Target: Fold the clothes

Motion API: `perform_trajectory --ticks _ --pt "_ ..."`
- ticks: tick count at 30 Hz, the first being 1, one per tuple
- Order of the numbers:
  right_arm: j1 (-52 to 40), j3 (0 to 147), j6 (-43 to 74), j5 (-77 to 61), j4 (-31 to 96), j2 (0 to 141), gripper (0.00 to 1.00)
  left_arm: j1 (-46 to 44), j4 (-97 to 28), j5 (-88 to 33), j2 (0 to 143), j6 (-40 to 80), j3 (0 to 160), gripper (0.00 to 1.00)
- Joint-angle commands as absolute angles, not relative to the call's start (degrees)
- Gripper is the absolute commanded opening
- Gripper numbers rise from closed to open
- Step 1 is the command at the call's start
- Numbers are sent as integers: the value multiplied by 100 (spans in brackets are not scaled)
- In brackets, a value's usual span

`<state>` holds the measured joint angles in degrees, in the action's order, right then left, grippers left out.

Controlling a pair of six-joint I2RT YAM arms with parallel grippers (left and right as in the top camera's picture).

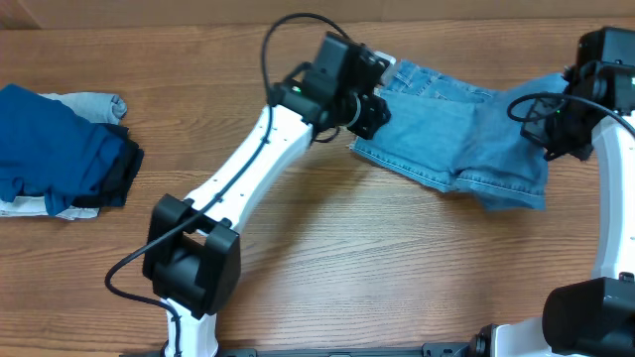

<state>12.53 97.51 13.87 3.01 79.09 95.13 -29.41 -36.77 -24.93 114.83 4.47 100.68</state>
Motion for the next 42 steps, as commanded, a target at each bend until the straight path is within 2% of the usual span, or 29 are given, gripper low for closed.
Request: perform_trajectory --ticks 1,4,7,12,13,16,19,23,27,31,32,35,39,42 --pt "1330 9859 1350 565 8138 9432 4 -3361 -2659 -2316 12427 1164 10175 22" --pt "1332 9828 1673 947 8298 9437 4 -3354 -1922 -2606 12908 1557 10175 18" --pt "1326 9636 1588 626 8029 9437 4 -3356 -1369 -2790 13264 1885 10175 13" --pt "1194 9644 819 -1037 7404 9417 4 -2943 -1752 -2816 12822 1627 10178 13" --pt "1194 9817 657 -1695 7310 9415 4 -2777 -1887 -2814 12602 1500 10178 14" --pt "1072 10484 545 -2545 7334 9365 4 -2342 -2528 -2561 12001 1068 10180 15" --pt "451 11817 567 -2554 7594 9356 4 -1865 -3332 -2191 11286 648 10180 16" --pt "-445 12669 770 -2965 7575 9356 4 -1544 -4185 -1763 10591 261 10180 16" --pt "-1636 12687 1055 -3575 6845 9356 4 -1415 -4694 -731 10110 283 10180 16" --pt "-2956 12687 1293 -3590 5850 9356 4 -731 -4950 -384 9640 495 10180 16" --pt "-3186 12687 1354 -3592 5557 9362 4 -327 -4982 -390 9459 589 10180 16" --pt "-3312 12682 753 -3610 5454 9367 4 257 -5175 -580 9233 635 10180 17" --pt "-3148 12674 -969 -3621 6689 9518 4 259 -5234 -558 9236 576 10180 16" --pt "-3155 12674 -506 -4193 6217 9922 4 301 -5245 -298 9236 578 10180 17"
